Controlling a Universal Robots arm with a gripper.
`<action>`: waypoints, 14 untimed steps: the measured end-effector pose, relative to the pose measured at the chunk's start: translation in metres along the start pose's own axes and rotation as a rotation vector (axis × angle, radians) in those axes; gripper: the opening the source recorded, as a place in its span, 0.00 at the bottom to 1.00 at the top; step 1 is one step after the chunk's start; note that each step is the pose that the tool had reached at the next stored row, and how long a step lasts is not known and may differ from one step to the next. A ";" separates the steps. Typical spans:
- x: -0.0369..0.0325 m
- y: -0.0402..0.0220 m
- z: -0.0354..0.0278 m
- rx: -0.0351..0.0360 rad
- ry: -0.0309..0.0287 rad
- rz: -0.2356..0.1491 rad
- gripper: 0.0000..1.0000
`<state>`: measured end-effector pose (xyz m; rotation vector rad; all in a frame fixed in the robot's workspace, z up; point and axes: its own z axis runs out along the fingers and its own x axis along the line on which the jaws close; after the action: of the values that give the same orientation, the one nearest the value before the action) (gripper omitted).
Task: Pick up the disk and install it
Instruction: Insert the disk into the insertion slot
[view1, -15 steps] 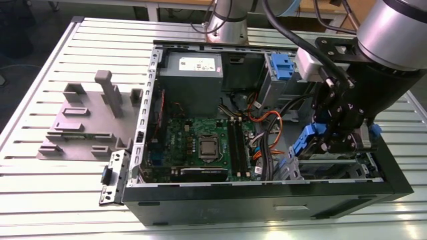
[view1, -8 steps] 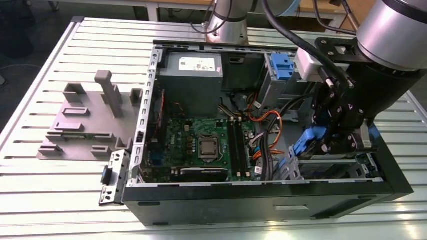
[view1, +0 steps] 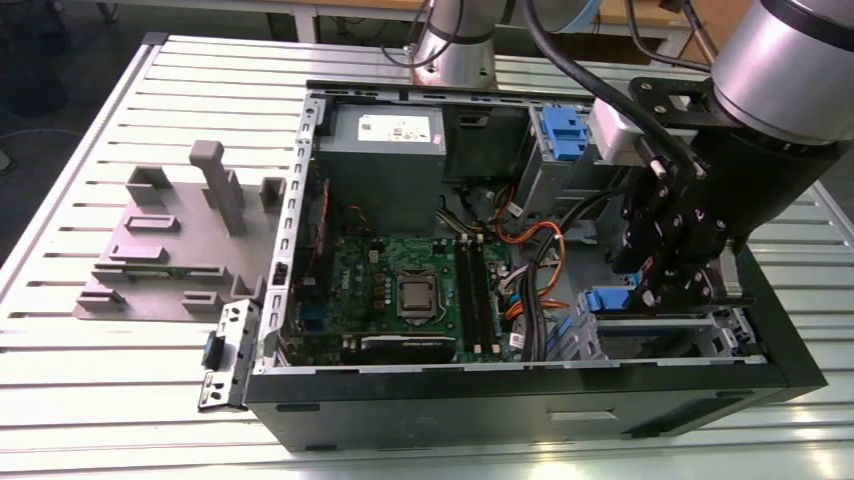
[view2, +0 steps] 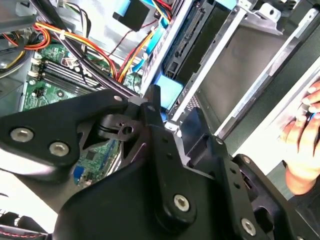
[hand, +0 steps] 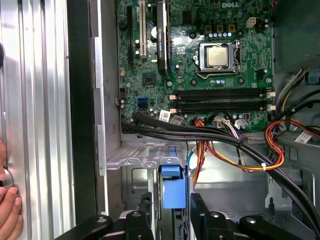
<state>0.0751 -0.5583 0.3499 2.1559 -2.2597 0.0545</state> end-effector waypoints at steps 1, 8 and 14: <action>0.0000 0.0000 0.0001 0.0000 0.0001 0.000 0.42; -0.0001 0.0000 0.0021 0.0000 0.0000 0.000 0.18; -0.0001 0.0000 0.0027 0.0000 -0.0001 0.000 0.11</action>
<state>0.0751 -0.5583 0.3472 2.1560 -2.2597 0.0545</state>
